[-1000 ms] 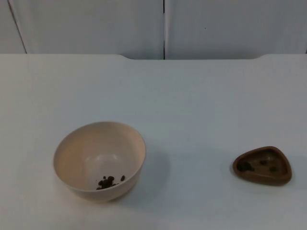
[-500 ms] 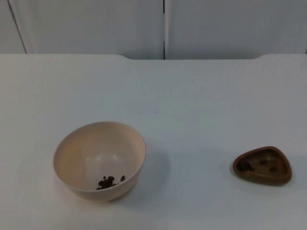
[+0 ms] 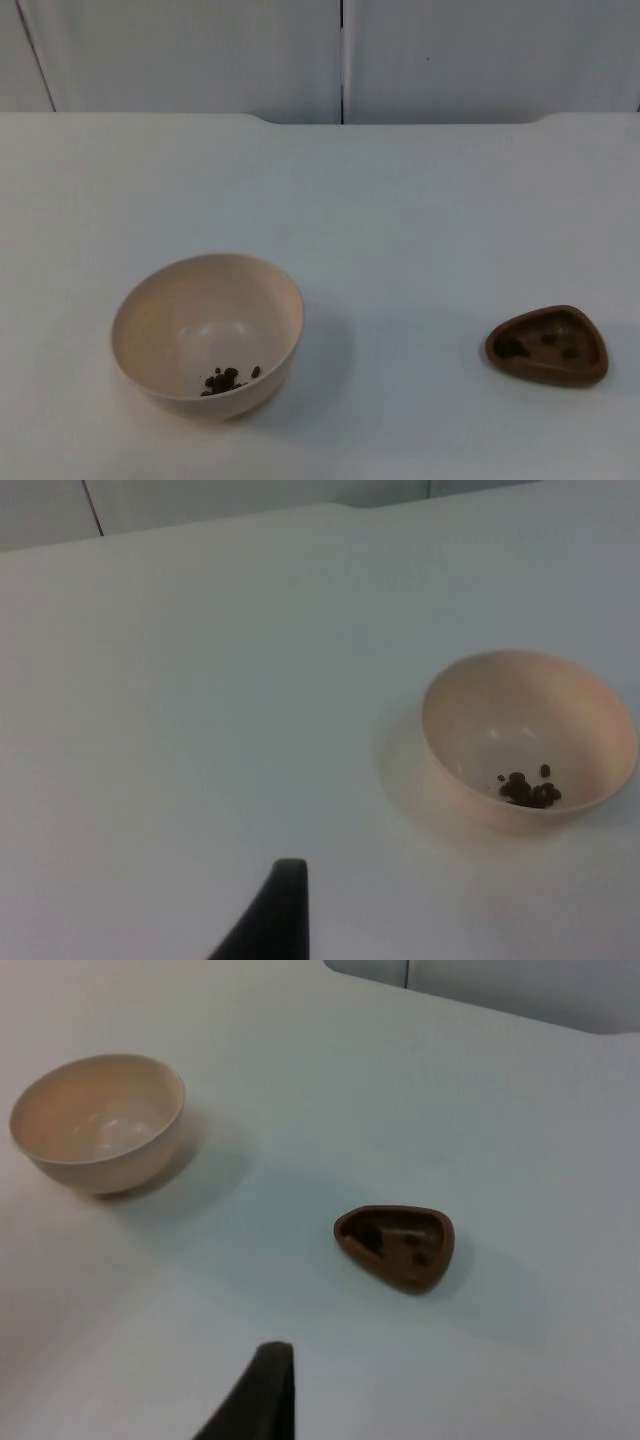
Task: Pick up the bowl with the left hand and pour the coffee beans from the cup into the bowl with the right hand.
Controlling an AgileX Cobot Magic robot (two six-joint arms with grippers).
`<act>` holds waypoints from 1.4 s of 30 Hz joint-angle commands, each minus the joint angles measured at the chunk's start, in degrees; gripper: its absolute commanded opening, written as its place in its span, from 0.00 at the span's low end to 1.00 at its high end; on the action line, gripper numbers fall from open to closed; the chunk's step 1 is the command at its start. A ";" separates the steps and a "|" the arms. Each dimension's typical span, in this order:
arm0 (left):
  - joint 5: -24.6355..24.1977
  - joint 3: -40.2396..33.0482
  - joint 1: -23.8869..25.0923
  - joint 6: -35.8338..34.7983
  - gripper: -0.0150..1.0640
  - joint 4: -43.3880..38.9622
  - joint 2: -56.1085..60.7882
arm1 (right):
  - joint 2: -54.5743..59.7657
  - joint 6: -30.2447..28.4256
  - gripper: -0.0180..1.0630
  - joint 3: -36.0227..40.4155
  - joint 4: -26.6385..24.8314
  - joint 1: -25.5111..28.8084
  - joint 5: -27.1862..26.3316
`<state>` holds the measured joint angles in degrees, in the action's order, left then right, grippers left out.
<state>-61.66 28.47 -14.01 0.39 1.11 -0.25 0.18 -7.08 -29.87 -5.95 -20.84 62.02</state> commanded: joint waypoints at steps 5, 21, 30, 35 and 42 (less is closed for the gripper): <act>0.06 -0.21 0.10 -0.39 0.99 -0.42 0.25 | -0.18 5.98 0.99 0.29 4.66 0.21 -0.11; 0.06 -0.21 0.10 -0.39 0.99 -0.31 0.25 | -0.18 6.77 0.99 0.29 5.95 0.21 -0.11; 0.06 -0.21 0.10 -0.39 0.99 -0.31 0.25 | -0.18 6.77 0.99 0.29 5.95 0.21 -0.11; 0.06 -0.21 0.10 -0.39 0.99 -0.31 0.25 | -0.18 7.08 0.99 0.29 5.95 0.21 -0.23; 0.06 -0.21 0.10 -0.39 0.99 -0.31 0.25 | -0.18 7.08 0.99 0.29 5.95 0.21 -0.23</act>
<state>-61.66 28.47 -14.01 0.39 1.02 -0.25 0.18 0.00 -29.87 0.00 -20.84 62.02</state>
